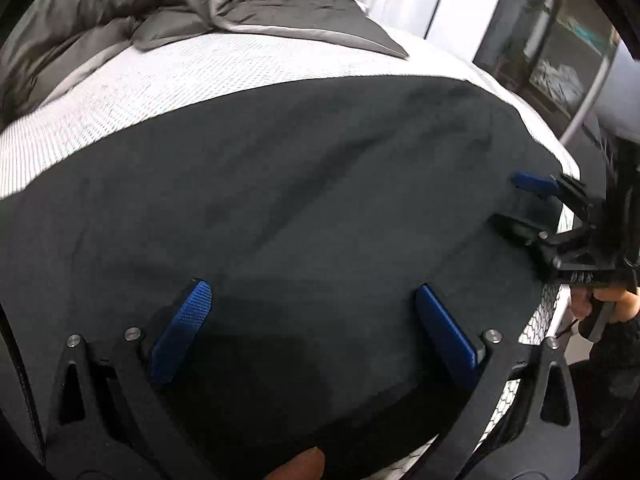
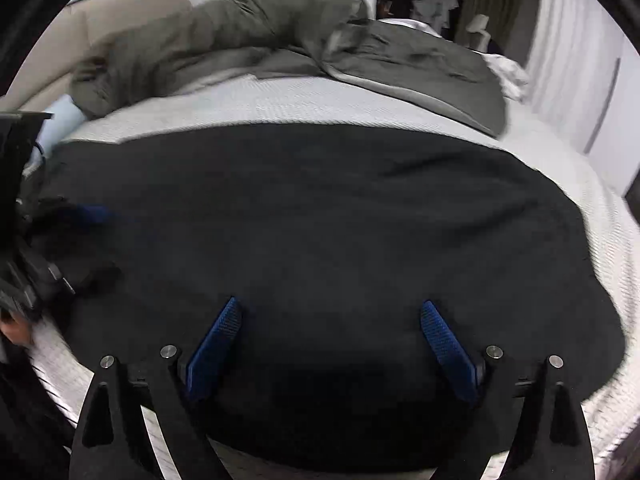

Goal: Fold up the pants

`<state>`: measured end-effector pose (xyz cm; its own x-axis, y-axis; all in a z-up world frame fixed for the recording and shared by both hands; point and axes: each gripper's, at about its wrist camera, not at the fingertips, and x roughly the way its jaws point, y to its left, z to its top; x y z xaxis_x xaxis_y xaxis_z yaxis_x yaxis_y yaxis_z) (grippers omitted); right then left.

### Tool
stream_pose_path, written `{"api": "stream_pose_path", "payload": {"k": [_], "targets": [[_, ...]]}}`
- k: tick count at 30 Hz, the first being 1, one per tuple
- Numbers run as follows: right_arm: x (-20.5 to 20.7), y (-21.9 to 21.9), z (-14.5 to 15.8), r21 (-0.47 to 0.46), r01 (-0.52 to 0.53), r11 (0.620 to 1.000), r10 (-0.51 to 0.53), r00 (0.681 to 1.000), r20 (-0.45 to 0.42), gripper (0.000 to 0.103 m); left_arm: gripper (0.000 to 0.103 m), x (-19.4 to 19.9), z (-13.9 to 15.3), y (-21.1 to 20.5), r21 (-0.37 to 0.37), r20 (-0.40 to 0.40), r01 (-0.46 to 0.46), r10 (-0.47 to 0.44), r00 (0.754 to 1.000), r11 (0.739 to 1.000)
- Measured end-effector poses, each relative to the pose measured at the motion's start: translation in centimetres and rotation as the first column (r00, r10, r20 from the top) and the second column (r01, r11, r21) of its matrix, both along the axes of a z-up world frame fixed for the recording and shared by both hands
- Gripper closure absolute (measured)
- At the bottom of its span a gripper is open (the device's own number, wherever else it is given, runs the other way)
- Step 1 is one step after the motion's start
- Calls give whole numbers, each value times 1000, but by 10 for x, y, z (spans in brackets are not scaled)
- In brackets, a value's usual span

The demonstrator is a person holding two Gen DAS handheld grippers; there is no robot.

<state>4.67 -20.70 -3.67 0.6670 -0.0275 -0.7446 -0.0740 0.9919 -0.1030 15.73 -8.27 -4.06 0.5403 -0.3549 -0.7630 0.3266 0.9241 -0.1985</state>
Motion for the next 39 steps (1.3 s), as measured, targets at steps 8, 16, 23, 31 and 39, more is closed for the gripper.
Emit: {"api": "stream_pose_path", "payload": {"k": [8, 16, 23, 31, 39], "targets": [[-24, -81, -2, 2, 228, 974, -228, 973, 43, 52, 1, 7, -2, 18, 6, -12, -79, 79, 997, 997], [-49, -91, 41, 57, 305, 951, -310, 926, 214, 34, 1, 5, -2, 23, -3, -9, -79, 79, 997, 997], [-33, -122, 5, 8, 414, 910, -414, 908, 58, 46, 1, 8, -1, 22, 9, -7, -104, 104, 995, 995], [-13, -66, 32, 74, 249, 966, -256, 959, 117, 46, 1, 26, 38, 0, 14, 72, -69, 68, 995, 998], [34, -31, -5, -124, 136, 983, -140, 990, -24, 46, 1, 69, 0, -37, 128, -86, 31, -21, 996, 991]]}}
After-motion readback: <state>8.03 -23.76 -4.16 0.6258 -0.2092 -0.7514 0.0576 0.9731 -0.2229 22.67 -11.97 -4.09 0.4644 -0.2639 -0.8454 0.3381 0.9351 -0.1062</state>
